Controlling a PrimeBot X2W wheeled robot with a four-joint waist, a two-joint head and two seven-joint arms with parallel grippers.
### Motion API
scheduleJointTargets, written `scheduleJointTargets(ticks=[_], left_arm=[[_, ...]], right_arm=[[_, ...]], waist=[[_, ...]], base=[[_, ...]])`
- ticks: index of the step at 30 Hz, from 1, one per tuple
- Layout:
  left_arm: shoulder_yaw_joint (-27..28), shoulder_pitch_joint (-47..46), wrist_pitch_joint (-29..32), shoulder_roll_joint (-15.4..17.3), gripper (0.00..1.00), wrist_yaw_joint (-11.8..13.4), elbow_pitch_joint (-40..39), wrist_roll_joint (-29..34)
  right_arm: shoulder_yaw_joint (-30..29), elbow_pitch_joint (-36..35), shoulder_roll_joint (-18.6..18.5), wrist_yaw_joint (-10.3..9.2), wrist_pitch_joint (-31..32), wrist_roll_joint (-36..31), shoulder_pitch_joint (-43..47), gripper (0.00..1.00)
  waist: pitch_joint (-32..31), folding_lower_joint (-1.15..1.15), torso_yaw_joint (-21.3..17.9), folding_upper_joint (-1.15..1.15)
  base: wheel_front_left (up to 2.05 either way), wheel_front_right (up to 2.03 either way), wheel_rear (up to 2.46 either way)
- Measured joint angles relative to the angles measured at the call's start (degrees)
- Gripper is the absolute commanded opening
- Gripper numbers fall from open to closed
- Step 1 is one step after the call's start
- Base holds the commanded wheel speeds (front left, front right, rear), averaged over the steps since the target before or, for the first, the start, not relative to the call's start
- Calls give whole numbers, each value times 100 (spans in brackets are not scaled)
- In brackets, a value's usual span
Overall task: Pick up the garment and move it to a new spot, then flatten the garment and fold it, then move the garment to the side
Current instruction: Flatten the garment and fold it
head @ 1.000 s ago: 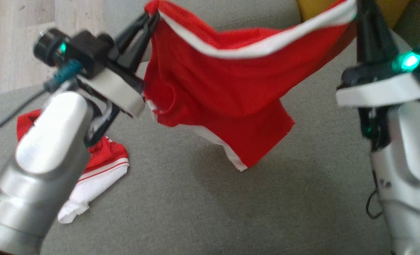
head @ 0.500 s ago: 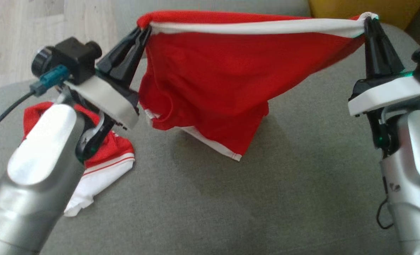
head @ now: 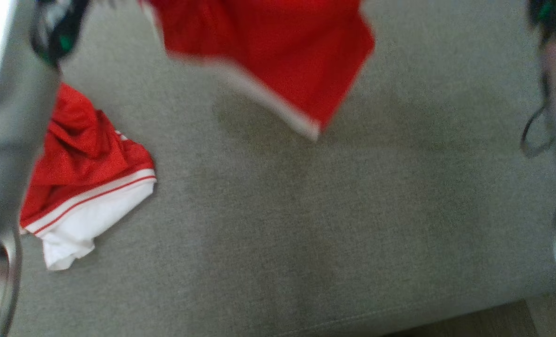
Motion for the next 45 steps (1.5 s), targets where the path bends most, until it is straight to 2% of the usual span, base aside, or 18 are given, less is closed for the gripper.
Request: scheduleJointTargets(ticks=[4,9,14,19,20,21,26,33,45], left_arm=[[171,-931,-662,-350,0,25,621,127],[56,-973,-1196,-700,0,-4,1225,127],[-393,-324,-1395,-849,0,-13,1426,3],[-1270,1091,-1478,-820,0,-54,1292,-388],[-1605,1582,-1530,-733,0,-54,1121,-542],[-1715,1783,-1548,-681,0,-54,1043,-631],[-2168,2435,-1678,-381,0,-55,705,-846],[-2381,3286,-1780,-312,0,-48,319,-1020],[-2693,4447,-1695,-149,0,379,-814,-1122]], right_arm=[[-213,709,-1,0,-578,-357,-1006,0],[-290,1321,10,0,-694,-471,-950,0],[-67,1564,-35,0,-699,-348,-307,0],[622,2057,-252,0,-649,37,744,0],[920,2159,-394,0,-468,277,1060,0],[1067,2181,-454,0,-330,422,1171,0],[1737,1948,-872,0,382,1157,1542,0],[2434,1195,-1581,1,1311,2118,2267,0],[2583,52,-2401,1,2295,3122,3456,0]], waist=[[319,0,-78,0],[327,-3,-99,0],[252,-3,-44,0],[136,-3,19,0],[81,-3,44,0],[47,-3,51,0],[-174,-3,60,0],[-620,-4,21,0],[-1258,-4,-109,1]], base=[[0,0,0],[0,0,0],[0,0,0],[0,0,0],[0,0,0],[0,0,0],[0,0,0],[0,0,0],[0,0,0]])
